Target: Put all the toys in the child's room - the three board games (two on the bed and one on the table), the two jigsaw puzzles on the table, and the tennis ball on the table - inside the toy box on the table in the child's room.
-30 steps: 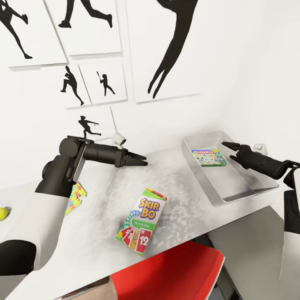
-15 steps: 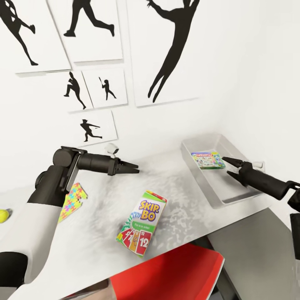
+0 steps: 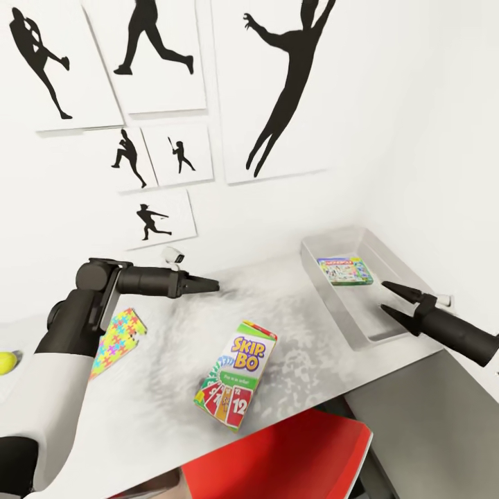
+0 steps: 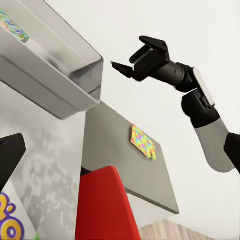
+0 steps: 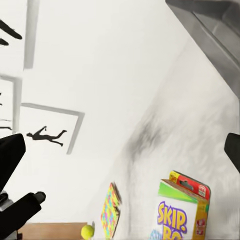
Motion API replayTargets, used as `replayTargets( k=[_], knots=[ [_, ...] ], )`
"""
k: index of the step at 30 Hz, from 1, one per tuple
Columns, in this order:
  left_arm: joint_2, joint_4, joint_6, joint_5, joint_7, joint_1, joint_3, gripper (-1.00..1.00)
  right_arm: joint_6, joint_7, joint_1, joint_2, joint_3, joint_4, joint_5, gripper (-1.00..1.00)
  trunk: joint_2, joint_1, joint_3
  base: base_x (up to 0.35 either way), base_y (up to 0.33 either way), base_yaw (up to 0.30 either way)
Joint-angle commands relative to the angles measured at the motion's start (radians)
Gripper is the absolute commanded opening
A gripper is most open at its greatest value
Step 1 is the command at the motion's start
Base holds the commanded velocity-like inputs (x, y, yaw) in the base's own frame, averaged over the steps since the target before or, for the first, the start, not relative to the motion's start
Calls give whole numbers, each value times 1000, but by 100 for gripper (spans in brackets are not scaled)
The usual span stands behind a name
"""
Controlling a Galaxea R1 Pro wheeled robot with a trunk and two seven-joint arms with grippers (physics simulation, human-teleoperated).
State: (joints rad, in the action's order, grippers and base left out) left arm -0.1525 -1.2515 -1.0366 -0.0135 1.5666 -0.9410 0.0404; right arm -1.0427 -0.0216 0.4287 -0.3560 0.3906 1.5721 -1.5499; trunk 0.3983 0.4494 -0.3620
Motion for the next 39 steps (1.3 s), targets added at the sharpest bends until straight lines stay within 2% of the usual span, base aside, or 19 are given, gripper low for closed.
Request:
replayTargets(
  k=[1,6,10,15,18,23,25,27,30,33,35,39],
  knots=[
    [-3,0,-11,-1,4,6,-1,100,-4,20,-17,-1,14,1,-3,100,2,1,0,0,0,0],
    [-17,0,-11,-1,4,20,-15,100,-4,87,-69,-1,51,1,-5,100,2,1,8,0,0,0],
    [-30,0,-11,4,4,34,-50,100,-4,144,-117,0,63,1,-5,100,2,1,15,0,0,0],
    [-36,-3,-11,34,4,55,-116,100,-4,249,-193,1,72,2,-4,100,2,1,23,0,0,0],
    [-40,-3,-11,58,4,70,-132,100,-4,306,-219,2,76,2,-3,100,2,1,28,0,0,0],
    [-59,-5,-11,114,4,112,-141,100,-4,369,-238,9,80,1,0,100,2,1,37,0,0,0],
    [-74,-7,-11,165,4,135,-147,100,-4,384,-261,13,81,0,4,100,2,1,40,0,0,0],
    [-78,-9,-11,198,4,146,-151,100,-4,388,-277,14,81,0,5,100,2,1,43,0,0,0],
    [-90,-10,-11,291,4,178,-164,100,-4,393,-313,17,80,0,7,100,2,1,48,0,0,0],
    [-103,-13,-11,346,4,209,-171,100,-4,400,-335,20,81,1,8,100,2,1,53,0,0,0],
    [-113,-14,-10,368,4,234,-174,100,-4,416,-348,21,81,1,8,100,2,1,57,0,0,0],
    [-123,-14,-7,386,4,290,-185,100,-4,457,-359,22,80,1,9,100,2,1,63,0,0,0]
  ],
)
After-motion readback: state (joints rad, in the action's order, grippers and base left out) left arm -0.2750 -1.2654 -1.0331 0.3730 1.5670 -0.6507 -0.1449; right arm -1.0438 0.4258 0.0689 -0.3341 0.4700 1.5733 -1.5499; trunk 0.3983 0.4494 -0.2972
